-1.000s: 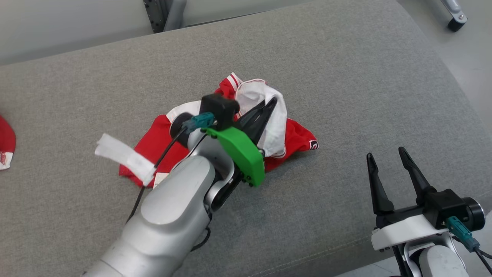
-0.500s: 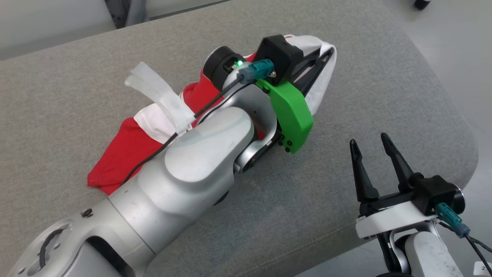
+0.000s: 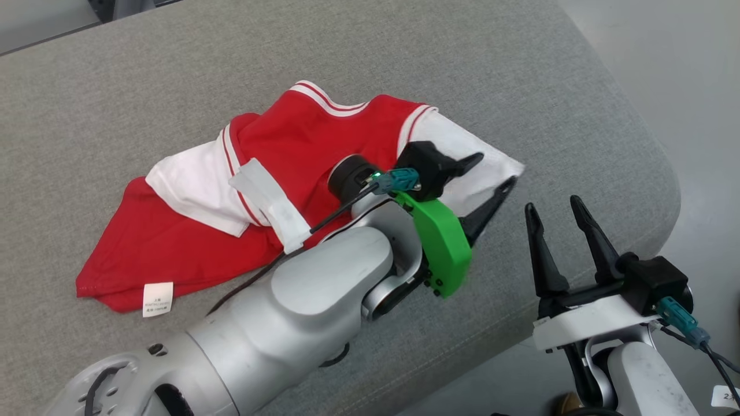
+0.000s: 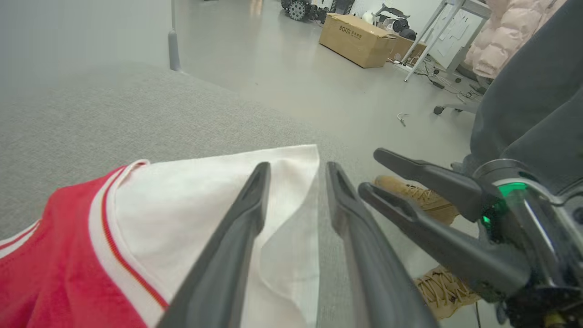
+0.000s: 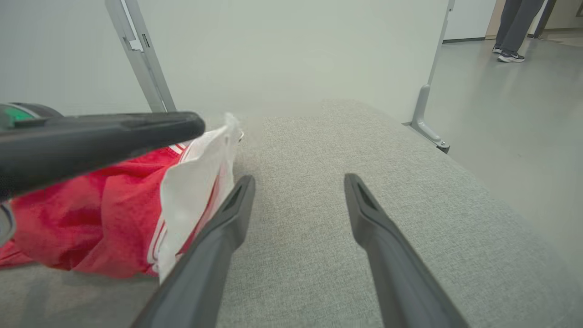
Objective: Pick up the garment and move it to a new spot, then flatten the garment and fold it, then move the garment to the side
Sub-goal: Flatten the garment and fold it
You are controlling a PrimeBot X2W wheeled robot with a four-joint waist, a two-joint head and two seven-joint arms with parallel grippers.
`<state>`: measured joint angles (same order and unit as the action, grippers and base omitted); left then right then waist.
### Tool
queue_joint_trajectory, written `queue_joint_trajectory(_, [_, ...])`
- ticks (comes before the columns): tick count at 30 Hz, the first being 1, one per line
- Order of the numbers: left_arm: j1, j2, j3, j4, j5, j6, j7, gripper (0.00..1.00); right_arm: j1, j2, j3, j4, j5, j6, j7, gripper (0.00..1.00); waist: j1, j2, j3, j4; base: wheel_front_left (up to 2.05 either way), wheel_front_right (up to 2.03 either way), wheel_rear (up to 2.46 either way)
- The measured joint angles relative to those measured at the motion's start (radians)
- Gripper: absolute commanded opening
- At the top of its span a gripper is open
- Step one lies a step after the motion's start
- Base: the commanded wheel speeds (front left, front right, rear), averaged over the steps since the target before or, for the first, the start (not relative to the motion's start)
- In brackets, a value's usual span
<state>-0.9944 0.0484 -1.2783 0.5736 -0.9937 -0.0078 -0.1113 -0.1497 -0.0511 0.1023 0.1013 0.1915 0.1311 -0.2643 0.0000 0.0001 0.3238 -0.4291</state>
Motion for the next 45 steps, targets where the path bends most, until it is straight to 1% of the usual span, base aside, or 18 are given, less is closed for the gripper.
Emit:
queue_joint_trajectory(2, [-0.016, -0.001, -0.001, -0.048, 0.002, 0.009, -0.020, 1.00, 0.014, 0.000, -0.015, 0.003, -0.007, 0.000, 0.000, 1.00, 0.0000, 0.0000, 0.003, 0.008, 0.00, 0.00, 0.00])
queue_joint_trajectory(4, [-0.031, -0.001, 0.000, -0.093, -0.007, 0.053, -0.080, 1.00, 0.030, 0.001, -0.033, 0.001, -0.020, 0.000, 0.000, 1.00, 0.0000, 0.0000, 0.002, 0.026, 0.00, 0.00, 0.00])
queue_joint_trajectory(7, [-0.020, -0.002, 0.023, -0.111, -0.025, 0.107, -0.120, 1.00, 0.049, 0.001, -0.055, -0.007, -0.036, 0.000, 0.000, 1.00, 0.0000, 0.0000, -0.010, 0.050, 0.00, 0.00, 0.00])
queue_joint_trajectory(9, [0.003, 0.008, 0.050, -0.100, -0.009, 0.150, -0.137, 1.00, 0.063, 0.001, -0.075, -0.018, -0.048, 0.000, 0.000, 1.00, 0.0000, 0.0000, -0.021, 0.072, 0.00, 0.00, 0.00])
queue_joint_trajectory(11, [0.057, 0.056, 0.095, -0.108, -0.010, 0.188, -0.145, 1.00, 0.076, 0.001, -0.088, -0.029, -0.063, 0.000, 0.000, 1.00, 0.0000, 0.0000, -0.031, 0.095, 0.00, 0.00, 0.00])
queue_joint_trajectory(14, [0.163, 0.176, 0.173, -0.131, -0.017, 0.248, -0.150, 1.00, 0.091, 0.001, -0.110, -0.040, -0.074, 0.000, 0.000, 1.00, 0.0000, 0.0000, -0.045, 0.128, 0.00, 0.00, 0.00])
queue_joint_trajectory(16, [0.240, 0.250, 0.225, -0.156, -0.016, 0.276, -0.151, 1.00, 0.100, 0.001, -0.119, -0.045, -0.084, 0.000, 0.000, 1.00, 0.0000, 0.0000, -0.051, 0.150, 0.00, 0.00, 0.00])
queue_joint_trajectory(18, [0.309, 0.308, 0.272, -0.181, -0.010, 0.298, -0.151, 1.00, 0.105, 0.001, -0.119, -0.046, -0.093, 0.000, 0.000, 1.00, 0.0000, 0.0000, -0.055, 0.172, 0.00, 0.00, 0.00])
queue_joint_trajectory(20, [0.370, 0.347, 0.317, -0.204, -0.010, 0.303, -0.151, 1.00, 0.105, 0.001, -0.123, -0.050, -0.098, 0.000, 0.000, 1.00, 0.0000, -0.0001, -0.056, 0.191, 0.00, 0.00, 0.00])
queue_joint_trajectory(22, [0.412, 0.374, 0.357, -0.217, -0.011, 0.311, -0.151, 1.00, 0.105, 0.001, -0.125, -0.053, -0.101, 0.000, 0.000, 1.00, 0.0000, 0.0000, -0.055, 0.209, 0.00, 0.00, 0.00])
queue_joint_trajectory(24, [0.434, 0.384, 0.399, -0.218, -0.022, 0.312, -0.151, 1.00, 0.105, 0.001, -0.119, -0.053, -0.107, 0.000, 0.000, 1.00, 0.0000, -0.0001, -0.053, 0.224, 0.00, 0.00, 0.00])
queue_joint_trajectory(26, [0.457, 0.390, 0.419, -0.203, -0.061, 0.311, -0.148, 1.00, 0.104, 0.001, -0.111, -0.052, -0.109, 0.000, 0.000, 1.00, 0.0000, -0.0001, -0.051, 0.235, 0.00, 0.00, 0.00])
queue_joint_trajectory(31, [0.473, 0.393, 0.442, -0.186, -0.126, 0.279, -0.107, 1.00, 0.099, 0.001, -0.100, -0.050, -0.115, 0.000, 0.000, 1.00, 0.0000, 0.0000, -0.044, 0.239, 0.00, 0.00, 0.00])
queue_joint_trajectory(34, [0.475, 0.413, 0.459, -0.187, -0.135, 0.279, -0.101, 1.00, 0.099, 0.001, -0.100, -0.050, -0.116, 0.000, 0.000, 1.00, 0.0000, 0.0000, -0.045, 0.235, 0.00, 0.00, 0.00])
queue_joint_trajectory(41, [0.539, 0.493, 0.490, -0.237, -0.187, 0.282, -0.065, 1.00, 0.106, 0.001, -0.106, -0.047, -0.117, 0.000, 0.000, 1.00, 0.0000, 0.0000, -0.053, 0.224, 0.00, 0.00, 0.00])
queue_joint_trajectory(45, [0.556, 0.495, 0.500, -0.262, -0.209, 0.277, -0.060, 1.00, 0.107, 0.001, -0.108, -0.045, -0.118, 0.000, 0.000, 1.00, 0.0000, -0.0001, -0.054, 0.228, 0.00, 0.00, 0.00])
